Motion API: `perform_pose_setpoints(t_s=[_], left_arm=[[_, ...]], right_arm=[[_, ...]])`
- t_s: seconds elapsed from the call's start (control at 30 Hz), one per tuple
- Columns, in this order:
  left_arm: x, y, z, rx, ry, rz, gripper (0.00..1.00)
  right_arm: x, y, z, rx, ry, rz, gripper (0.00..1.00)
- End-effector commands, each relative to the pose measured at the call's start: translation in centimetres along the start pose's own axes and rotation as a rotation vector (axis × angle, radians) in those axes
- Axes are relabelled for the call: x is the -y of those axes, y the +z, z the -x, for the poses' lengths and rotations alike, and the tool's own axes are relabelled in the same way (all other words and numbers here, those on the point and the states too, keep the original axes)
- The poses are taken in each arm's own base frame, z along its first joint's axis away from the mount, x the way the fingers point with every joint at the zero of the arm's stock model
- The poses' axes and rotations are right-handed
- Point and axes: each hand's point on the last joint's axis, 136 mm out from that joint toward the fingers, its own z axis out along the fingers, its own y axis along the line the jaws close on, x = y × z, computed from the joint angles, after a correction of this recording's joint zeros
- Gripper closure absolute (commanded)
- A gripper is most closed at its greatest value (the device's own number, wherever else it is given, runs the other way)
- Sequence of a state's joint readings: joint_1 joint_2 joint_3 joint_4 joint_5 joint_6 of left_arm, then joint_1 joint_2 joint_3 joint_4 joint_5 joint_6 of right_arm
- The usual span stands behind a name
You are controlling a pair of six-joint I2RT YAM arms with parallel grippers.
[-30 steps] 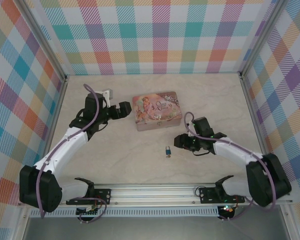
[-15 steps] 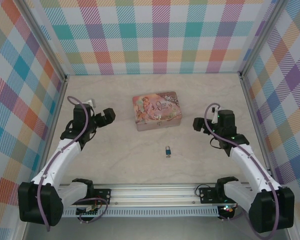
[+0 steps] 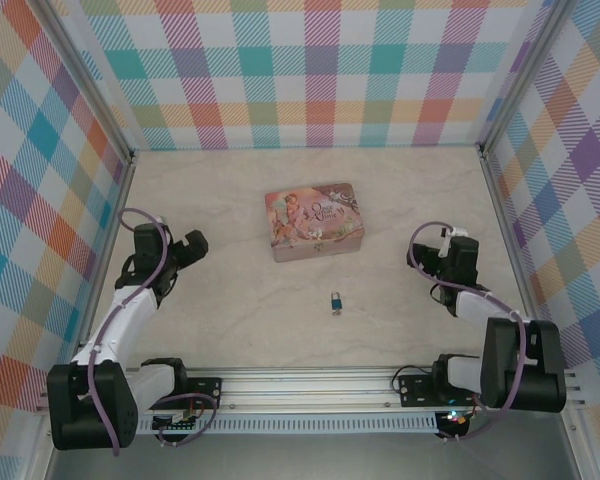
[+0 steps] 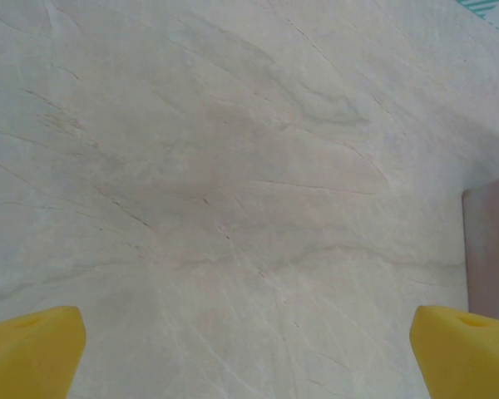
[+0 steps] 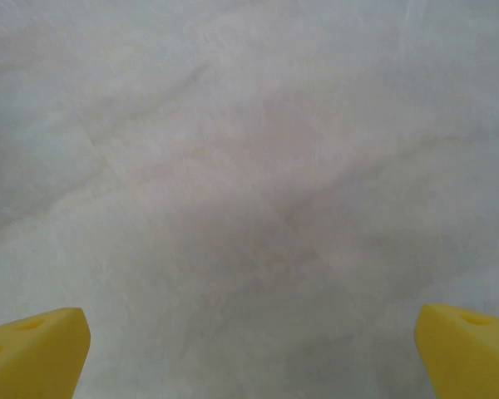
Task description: Unlock a padlock with a key
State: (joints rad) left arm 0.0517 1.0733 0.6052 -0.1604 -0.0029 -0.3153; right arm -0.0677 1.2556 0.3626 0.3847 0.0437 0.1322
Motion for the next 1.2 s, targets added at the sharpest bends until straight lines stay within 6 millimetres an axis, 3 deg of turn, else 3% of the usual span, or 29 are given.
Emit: perform_pose_setpoints(t_s=[0.0,0.17,0.37,0.53,0.7,0.93,1.17], left_arm=[[-1.6,0.8,0.6,0.042,0.019,0.054,0.0],[-2.0,2.1,0.3,0.058,0.031,0.064,0.0],[-2.0,3.0,0.4,0.109,0.058,0.039,0.0],[-1.9,3.3,0.9,0.175,0.082,0.021,0.0],[-0.8,4.2,1.3,0.255,0.123,-0.049,0.0],[2.4,5.4,1.5,0.34,0.295,-0.139,0.0],[2.4,7.4,0.0,0.356,0.316,-0.166,0.0]], right_arm=[[-1.7,-0.2,5.2,0.231,-0.104,0.092,0.0],[-2.8,0.3,5.5,0.243,-0.074,0.191,0.0],[-3.4,1.3,3.8,0.312,-0.091,0.254,0.0],[-3.8,2.9,3.8,0.216,-0.111,0.222,0.0],[-3.9,3.2,3.8,0.208,-0.126,0.202,0.0],[-3.9,3.2,3.8,0.208,-0.128,0.2,0.0],[-4.0,3.2,3.8,0.207,-0.131,0.195,0.0]])
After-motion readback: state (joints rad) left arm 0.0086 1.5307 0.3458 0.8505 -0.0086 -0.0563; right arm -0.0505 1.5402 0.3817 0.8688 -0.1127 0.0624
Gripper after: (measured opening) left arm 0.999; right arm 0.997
